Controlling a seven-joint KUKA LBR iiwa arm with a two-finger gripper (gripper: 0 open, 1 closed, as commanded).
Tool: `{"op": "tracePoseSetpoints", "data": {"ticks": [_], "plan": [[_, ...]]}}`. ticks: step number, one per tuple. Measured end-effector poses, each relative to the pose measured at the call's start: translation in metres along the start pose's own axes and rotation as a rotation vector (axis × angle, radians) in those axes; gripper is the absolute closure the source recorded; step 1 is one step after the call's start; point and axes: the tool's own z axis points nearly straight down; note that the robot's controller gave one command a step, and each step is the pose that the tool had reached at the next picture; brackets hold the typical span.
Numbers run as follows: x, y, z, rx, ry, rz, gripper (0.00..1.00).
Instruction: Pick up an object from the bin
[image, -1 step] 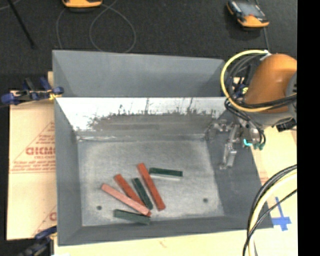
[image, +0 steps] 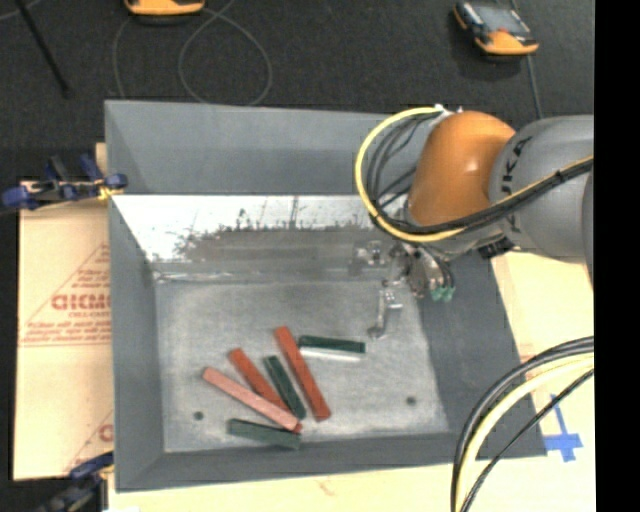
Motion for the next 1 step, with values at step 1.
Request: {"op": "tracePoseSetpoints", "data": {"ticks": [1], "plan": [[0.0296, 0.026, 0.0696, 0.002, 0.005, -0.02, 0.0]]}}
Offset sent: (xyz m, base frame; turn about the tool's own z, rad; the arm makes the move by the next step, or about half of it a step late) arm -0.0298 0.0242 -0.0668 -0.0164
